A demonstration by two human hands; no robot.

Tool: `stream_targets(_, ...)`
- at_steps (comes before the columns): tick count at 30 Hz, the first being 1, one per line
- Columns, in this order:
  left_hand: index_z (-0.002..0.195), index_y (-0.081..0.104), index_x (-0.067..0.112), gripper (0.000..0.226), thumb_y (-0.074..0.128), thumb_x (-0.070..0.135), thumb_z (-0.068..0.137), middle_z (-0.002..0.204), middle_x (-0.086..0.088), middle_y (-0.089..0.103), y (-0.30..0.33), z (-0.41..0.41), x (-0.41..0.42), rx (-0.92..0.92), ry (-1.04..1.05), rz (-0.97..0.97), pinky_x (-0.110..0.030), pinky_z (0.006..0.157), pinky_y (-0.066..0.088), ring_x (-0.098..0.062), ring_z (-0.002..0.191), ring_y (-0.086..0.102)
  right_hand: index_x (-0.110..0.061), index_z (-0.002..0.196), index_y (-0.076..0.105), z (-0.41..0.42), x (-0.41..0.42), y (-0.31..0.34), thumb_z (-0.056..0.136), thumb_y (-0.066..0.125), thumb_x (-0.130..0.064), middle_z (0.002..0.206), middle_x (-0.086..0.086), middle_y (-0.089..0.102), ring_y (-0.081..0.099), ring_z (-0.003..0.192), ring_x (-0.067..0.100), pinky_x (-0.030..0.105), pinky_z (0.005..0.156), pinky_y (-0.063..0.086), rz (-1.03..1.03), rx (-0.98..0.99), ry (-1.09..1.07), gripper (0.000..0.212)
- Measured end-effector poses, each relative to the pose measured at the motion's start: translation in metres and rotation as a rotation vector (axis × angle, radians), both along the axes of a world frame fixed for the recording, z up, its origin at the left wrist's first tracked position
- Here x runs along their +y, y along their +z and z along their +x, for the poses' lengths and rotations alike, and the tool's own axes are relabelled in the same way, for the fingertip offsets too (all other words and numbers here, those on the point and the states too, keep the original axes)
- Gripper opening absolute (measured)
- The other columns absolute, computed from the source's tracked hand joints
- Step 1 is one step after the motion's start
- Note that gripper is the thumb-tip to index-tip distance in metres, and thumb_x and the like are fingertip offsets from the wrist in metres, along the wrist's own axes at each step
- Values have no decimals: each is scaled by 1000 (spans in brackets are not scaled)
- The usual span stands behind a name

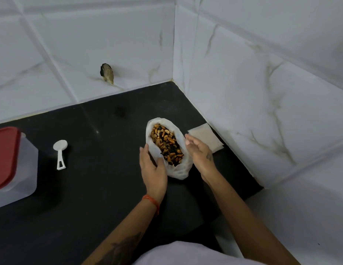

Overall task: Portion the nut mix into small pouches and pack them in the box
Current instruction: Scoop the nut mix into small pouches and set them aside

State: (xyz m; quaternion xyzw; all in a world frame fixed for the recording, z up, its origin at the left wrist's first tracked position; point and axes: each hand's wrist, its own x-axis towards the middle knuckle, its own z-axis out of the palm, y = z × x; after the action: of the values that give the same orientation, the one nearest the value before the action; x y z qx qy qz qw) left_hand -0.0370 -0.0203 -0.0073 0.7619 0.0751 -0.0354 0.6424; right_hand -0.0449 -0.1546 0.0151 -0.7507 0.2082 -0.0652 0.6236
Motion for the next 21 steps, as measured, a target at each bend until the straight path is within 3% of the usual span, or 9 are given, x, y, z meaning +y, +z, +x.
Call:
stream_targets(3,142,38,15,49,52,11,95,153,-4,31,21,1,-11,-338,-64,151,-30,115,25,-14,141,26,-21,131,55,4,-15,13,95,53,-28,130,-6,58,52,114,0,12,93,38,-104,-64,-25,36)
stream_targets(6,140,39,16,48,49,8,94,142,-10,45,32,9,-36,-426,-216,79,-40,110,37,-21,133,42,-20,128,58,10,-37,19,94,55,-23,128,-4,60,54,117,7,20,99,41,-227,-104,-96,34)
stream_targets(8,144,32,13,54,49,5,94,146,-4,40,35,11,-54,-325,-323,33,-31,109,38,-8,132,40,-15,128,58,14,-52,17,94,55,-17,128,0,60,54,119,12,26,104,41,-316,-94,-158,35)
stream_targets(10,150,16,12,66,50,4,94,136,6,43,38,16,-73,-146,-458,-8,-16,102,37,9,118,42,-10,130,55,16,-65,11,93,55,-14,131,5,58,52,123,17,24,105,37,-393,-49,-186,37)
stream_targets(12,152,5,14,74,49,4,92,135,4,44,36,22,-90,58,-546,-22,-23,103,39,-3,121,46,-5,133,51,16,-72,2,94,54,-12,133,10,56,50,125,22,22,102,33,-456,16,-182,40)
stream_targets(15,149,12,16,76,50,3,85,138,-7,44,26,35,-107,297,-527,-103,-39,98,48,-22,121,49,-2,134,49,14,-76,-11,93,52,-8,131,15,57,51,123,27,22,100,33,-525,88,-139,41)
stream_targets(21,151,6,18,79,49,5,86,149,-11,35,19,39,-120,451,-522,-130,-40,101,47,-25,125,47,0,135,48,9,-76,-20,93,49,-5,131,17,56,52,123,27,23,100,35,-582,205,-88,43)
